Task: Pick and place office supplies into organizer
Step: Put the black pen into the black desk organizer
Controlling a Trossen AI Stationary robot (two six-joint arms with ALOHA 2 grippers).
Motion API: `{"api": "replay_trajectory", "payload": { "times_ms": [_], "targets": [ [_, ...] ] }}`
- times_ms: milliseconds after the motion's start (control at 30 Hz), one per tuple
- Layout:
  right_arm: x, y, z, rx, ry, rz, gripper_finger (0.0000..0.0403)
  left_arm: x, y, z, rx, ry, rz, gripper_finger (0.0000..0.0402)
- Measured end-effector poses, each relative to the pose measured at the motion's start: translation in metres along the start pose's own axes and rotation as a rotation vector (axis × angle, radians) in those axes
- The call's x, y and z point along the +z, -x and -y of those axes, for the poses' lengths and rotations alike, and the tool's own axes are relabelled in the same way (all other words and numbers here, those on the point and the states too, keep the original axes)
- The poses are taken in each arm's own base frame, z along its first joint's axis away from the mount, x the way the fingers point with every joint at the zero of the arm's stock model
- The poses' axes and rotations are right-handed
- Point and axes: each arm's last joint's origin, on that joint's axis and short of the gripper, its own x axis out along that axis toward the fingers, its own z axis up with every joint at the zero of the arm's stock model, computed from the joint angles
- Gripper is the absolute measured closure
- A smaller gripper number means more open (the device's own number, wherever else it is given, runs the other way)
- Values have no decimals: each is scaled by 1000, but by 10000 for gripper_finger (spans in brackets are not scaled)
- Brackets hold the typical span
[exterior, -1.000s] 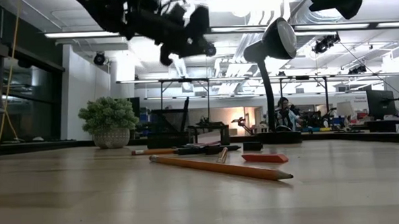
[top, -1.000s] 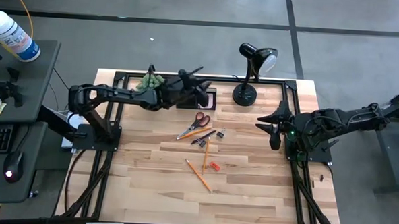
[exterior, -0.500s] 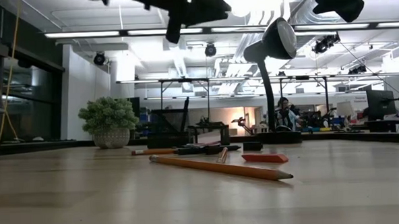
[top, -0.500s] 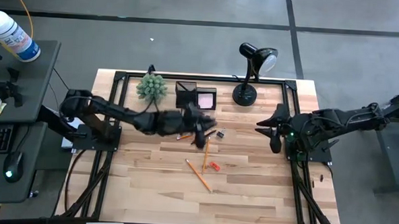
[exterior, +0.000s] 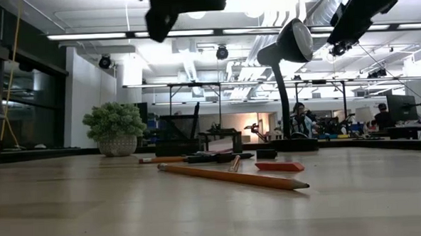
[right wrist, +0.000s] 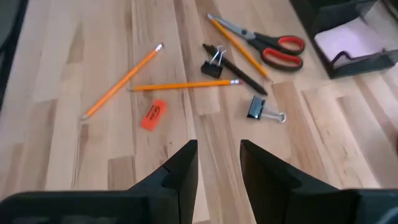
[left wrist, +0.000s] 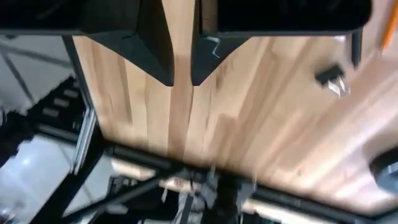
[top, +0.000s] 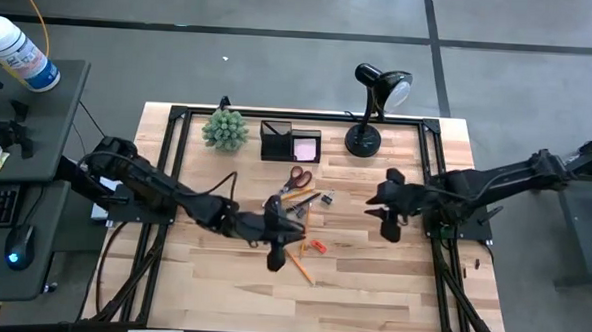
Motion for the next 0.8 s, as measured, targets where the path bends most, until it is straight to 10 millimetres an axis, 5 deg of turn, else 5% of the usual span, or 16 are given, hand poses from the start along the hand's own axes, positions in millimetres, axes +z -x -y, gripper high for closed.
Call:
{"api": "replay_trajectory", "payload": {
  "times_ms": [167, 400, 800],
  "targets": [
    [6, -22, -9, 38, -57, -18, 290, -12, 7, 14, -22, 20, -58, 398],
    [16, -59, -25, 148, -99, -1, 290, -30, 13, 16, 16, 68, -206, 391],
    [17, -105, -14, 113, -299, -75, 290, -39, 16, 12, 84, 64, -277, 399]
  ]
}}
